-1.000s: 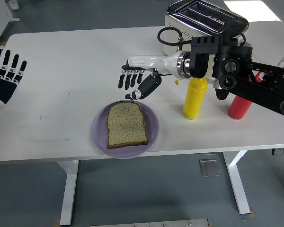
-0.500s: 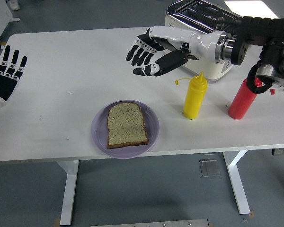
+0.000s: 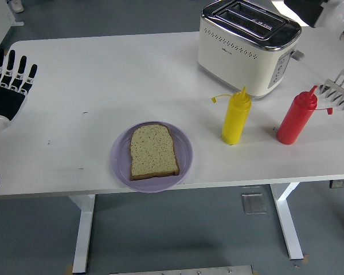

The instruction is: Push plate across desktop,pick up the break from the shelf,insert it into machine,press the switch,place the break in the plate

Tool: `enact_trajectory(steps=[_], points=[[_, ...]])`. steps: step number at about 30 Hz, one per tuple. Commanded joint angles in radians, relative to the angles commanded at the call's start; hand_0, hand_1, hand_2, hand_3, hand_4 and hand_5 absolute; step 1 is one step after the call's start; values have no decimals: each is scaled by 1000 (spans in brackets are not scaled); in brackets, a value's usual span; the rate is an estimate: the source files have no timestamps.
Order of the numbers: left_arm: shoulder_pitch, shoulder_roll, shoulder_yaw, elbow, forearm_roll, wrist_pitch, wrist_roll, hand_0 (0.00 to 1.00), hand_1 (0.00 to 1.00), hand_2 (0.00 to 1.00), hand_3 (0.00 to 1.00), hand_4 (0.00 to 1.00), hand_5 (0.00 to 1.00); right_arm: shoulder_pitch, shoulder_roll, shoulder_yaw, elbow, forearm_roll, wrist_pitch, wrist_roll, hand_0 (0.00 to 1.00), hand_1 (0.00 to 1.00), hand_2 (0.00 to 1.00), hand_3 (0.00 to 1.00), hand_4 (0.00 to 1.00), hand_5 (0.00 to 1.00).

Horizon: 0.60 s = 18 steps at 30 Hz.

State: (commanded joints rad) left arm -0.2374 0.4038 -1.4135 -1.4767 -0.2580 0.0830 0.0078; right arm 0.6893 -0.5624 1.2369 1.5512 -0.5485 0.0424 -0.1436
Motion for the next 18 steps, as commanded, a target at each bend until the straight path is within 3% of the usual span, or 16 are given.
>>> enact_trajectory(steps=[4, 10, 18], points=[[2, -2, 3, -13, -1, 1, 0, 841, 762, 717, 726, 788, 998, -87, 1, 94, -21, 103, -44, 36, 734, 716, 704, 698, 697, 268], [3, -5, 8, -25, -2, 2, -1, 839, 761, 715, 721, 784, 998, -198, 16, 188, -23, 222, -73, 61, 750, 725, 705, 697, 695, 296], [2, -6, 18, -44, -7, 3, -1, 835, 760, 712, 718, 780, 998, -271, 37, 243, -17, 278, -84, 76, 770, 728, 705, 697, 695, 301]])
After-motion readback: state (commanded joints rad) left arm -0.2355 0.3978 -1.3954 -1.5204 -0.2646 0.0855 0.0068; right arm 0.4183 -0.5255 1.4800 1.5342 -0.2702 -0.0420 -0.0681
